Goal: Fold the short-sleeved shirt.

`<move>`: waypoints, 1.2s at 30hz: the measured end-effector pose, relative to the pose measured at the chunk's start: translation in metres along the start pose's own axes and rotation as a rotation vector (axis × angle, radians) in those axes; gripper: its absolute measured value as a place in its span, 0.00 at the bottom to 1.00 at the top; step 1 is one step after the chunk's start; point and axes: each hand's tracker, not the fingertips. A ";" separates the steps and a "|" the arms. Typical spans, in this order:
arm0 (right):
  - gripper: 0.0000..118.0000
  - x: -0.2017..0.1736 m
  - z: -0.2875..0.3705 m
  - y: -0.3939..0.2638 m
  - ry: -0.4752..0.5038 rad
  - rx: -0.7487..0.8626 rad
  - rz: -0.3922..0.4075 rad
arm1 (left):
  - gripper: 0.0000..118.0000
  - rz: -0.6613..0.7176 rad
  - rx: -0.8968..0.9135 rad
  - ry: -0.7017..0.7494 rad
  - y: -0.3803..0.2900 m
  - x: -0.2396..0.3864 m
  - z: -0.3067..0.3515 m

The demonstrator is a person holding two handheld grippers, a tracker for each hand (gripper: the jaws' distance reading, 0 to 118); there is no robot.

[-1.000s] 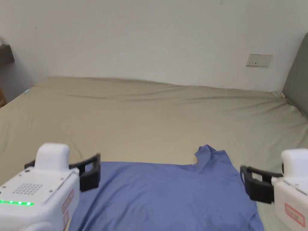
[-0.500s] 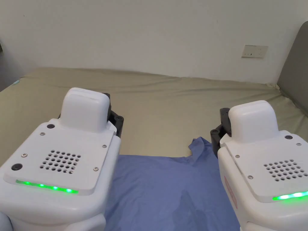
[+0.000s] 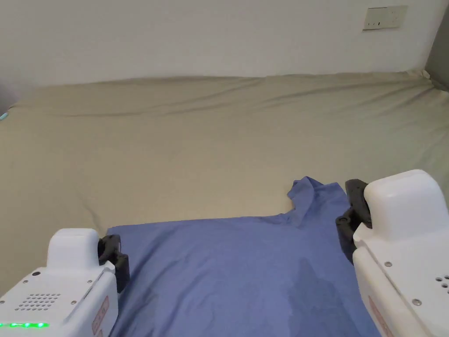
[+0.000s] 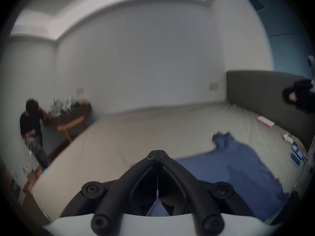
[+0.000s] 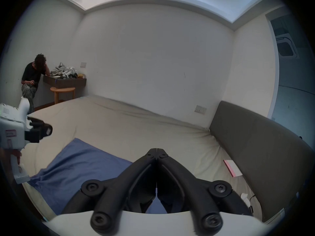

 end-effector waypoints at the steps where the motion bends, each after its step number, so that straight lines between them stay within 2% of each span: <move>1: 0.01 0.002 -0.007 -0.006 -0.006 -0.019 0.000 | 0.36 0.017 -0.077 0.006 -0.009 -0.011 -0.023; 2: 0.01 0.006 -0.016 -0.012 -0.011 -0.041 -0.001 | 0.66 0.025 -0.148 0.018 -0.017 -0.022 -0.049; 3: 0.01 0.009 -0.025 -0.020 -0.019 -0.065 -0.001 | 0.84 0.040 -0.232 0.034 -0.026 -0.034 -0.077; 4: 0.01 0.012 -0.032 -0.027 -0.023 -0.088 0.002 | 0.89 0.049 -0.248 0.057 -0.031 -0.043 -0.097; 8: 0.01 0.021 -0.055 -0.048 -0.044 -0.168 0.020 | 0.89 0.028 -0.272 0.141 -0.018 -0.068 -0.170; 15: 0.01 0.027 -0.072 -0.064 -0.075 -0.221 0.030 | 0.84 0.021 -0.301 0.161 0.013 -0.073 -0.255; 16: 0.01 0.027 -0.073 -0.066 -0.075 -0.231 0.033 | 0.76 0.006 -0.306 0.171 0.014 -0.070 -0.264; 18: 0.01 0.028 -0.076 -0.068 -0.080 -0.244 0.044 | 0.47 -0.035 -0.327 0.147 0.014 -0.063 -0.270; 19: 0.01 0.029 -0.077 -0.069 -0.083 -0.247 0.050 | 0.47 -0.074 -0.352 0.137 0.011 -0.055 -0.271; 21: 0.01 0.031 -0.080 -0.071 -0.085 -0.254 0.058 | 0.36 -0.159 -0.309 0.105 0.012 -0.035 -0.261; 22: 0.01 0.033 -0.083 -0.071 -0.085 -0.257 0.054 | 0.06 -0.177 -0.334 0.036 0.011 -0.027 -0.259; 23: 0.01 0.037 -0.087 -0.071 -0.080 -0.262 0.041 | 0.01 -0.237 -0.326 0.153 0.007 -0.016 -0.257; 24: 0.01 0.041 -0.092 -0.071 -0.075 -0.268 0.025 | 0.01 -0.246 -0.315 0.141 0.006 -0.014 -0.255; 28: 0.01 0.066 -0.119 -0.071 -0.077 -0.290 -0.007 | 0.01 -0.063 -0.287 0.082 0.021 -0.046 -0.238; 31: 0.04 0.091 -0.156 -0.077 -0.077 -0.346 -0.083 | 0.01 -0.085 -0.187 0.049 0.034 -0.051 -0.195; 32: 0.14 0.099 -0.175 -0.081 -0.065 -0.379 -0.105 | 0.01 -0.102 -0.159 0.032 0.039 -0.049 -0.177; 33: 0.35 0.106 -0.197 -0.086 -0.053 -0.431 -0.101 | 0.01 -0.111 -0.130 0.011 0.043 -0.046 -0.157; 34: 0.70 0.111 -0.214 -0.091 -0.053 -0.462 -0.097 | 0.01 -0.102 -0.099 -0.001 0.046 -0.048 -0.147; 35: 0.88 0.116 -0.239 -0.101 -0.030 -0.501 -0.087 | 0.01 -0.105 -0.087 -0.032 0.051 -0.047 -0.129; 36: 0.93 0.121 -0.263 -0.110 -0.023 -0.558 -0.072 | 0.01 -0.103 -0.069 -0.020 0.053 -0.045 -0.114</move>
